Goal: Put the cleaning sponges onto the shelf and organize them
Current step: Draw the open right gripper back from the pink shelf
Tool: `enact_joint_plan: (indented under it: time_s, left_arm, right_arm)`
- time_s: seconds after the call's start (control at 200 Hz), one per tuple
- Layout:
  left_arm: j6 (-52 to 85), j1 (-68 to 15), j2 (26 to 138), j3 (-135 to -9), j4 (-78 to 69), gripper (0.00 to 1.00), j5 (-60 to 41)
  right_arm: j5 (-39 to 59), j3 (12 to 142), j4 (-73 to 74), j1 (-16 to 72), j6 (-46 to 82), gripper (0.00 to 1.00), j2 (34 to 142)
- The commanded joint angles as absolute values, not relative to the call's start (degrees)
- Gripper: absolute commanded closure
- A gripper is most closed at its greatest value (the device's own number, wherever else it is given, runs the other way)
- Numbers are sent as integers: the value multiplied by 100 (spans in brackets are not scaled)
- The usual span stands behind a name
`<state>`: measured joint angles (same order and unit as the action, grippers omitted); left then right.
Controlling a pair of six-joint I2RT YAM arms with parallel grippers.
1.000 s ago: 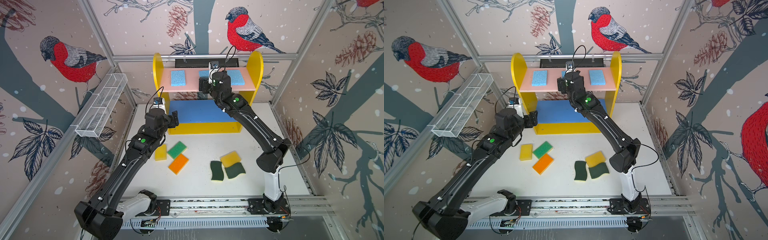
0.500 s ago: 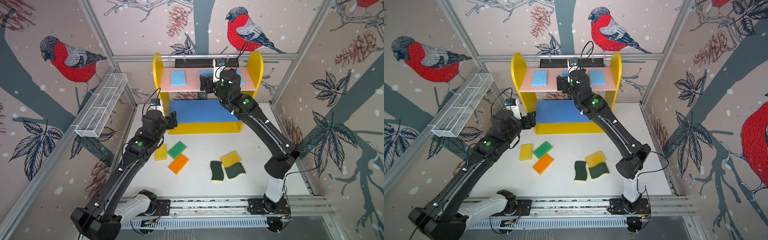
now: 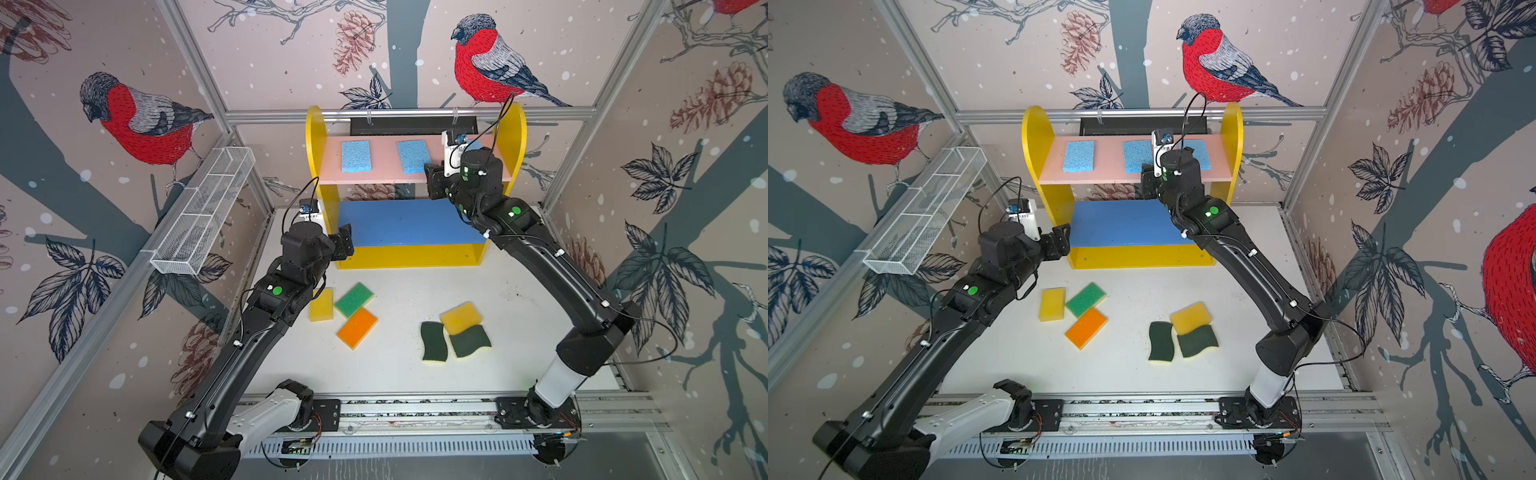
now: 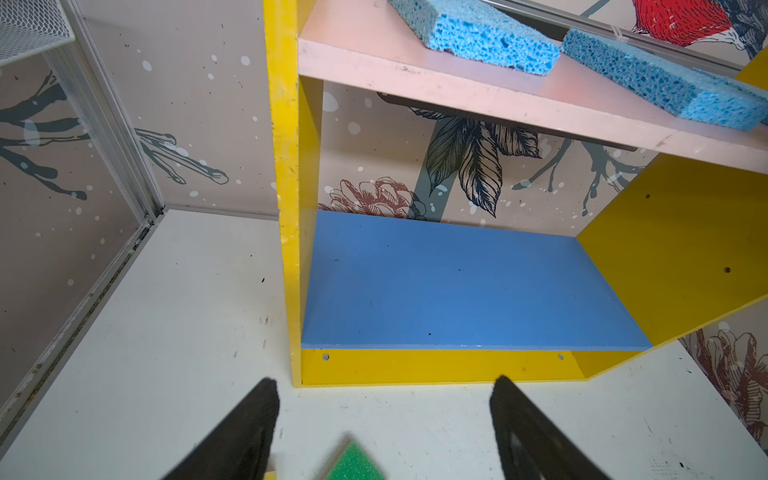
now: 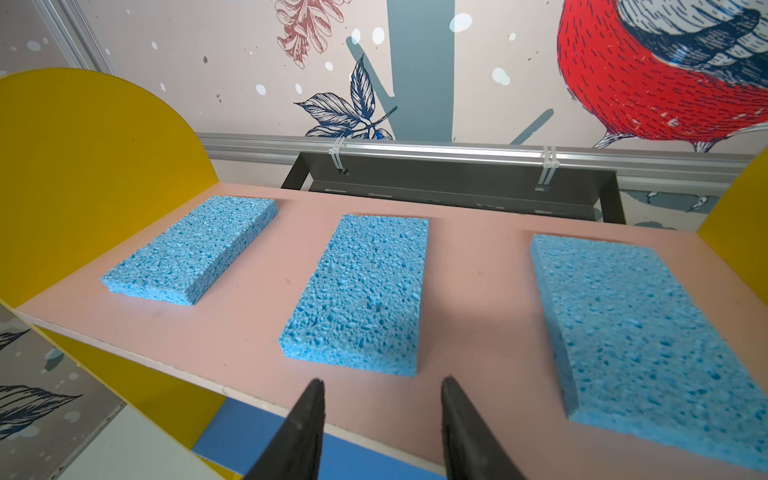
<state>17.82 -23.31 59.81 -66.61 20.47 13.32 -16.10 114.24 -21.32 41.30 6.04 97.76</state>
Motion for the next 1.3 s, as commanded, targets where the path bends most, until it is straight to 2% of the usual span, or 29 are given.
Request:
enact_joint_plan:
  time_s: [0.0, 0.175, 0.825, 1.291]
  left_arm:
    - [1829, -2320, 5994, -6715, 2012, 20, 1276]
    - [1806, -2320, 6007, -6732, 2008, 20, 1311]
    - [1680, -2320, 6126, -6750, 1919, 20, 1389]
    - [1677, -2320, 6106, -6750, 1938, 20, 1343]
  right_arm:
    - [-1304, 11391, -1956, 4048, 727, 56, 9771]
    - [-1255, 11424, -1942, 4008, 756, 59, 9897]
    - [-1319, 11900, -2073, 4071, 779, 60, 10518]
    - [-1696, 11782, -2192, 4328, 659, 60, 10317]
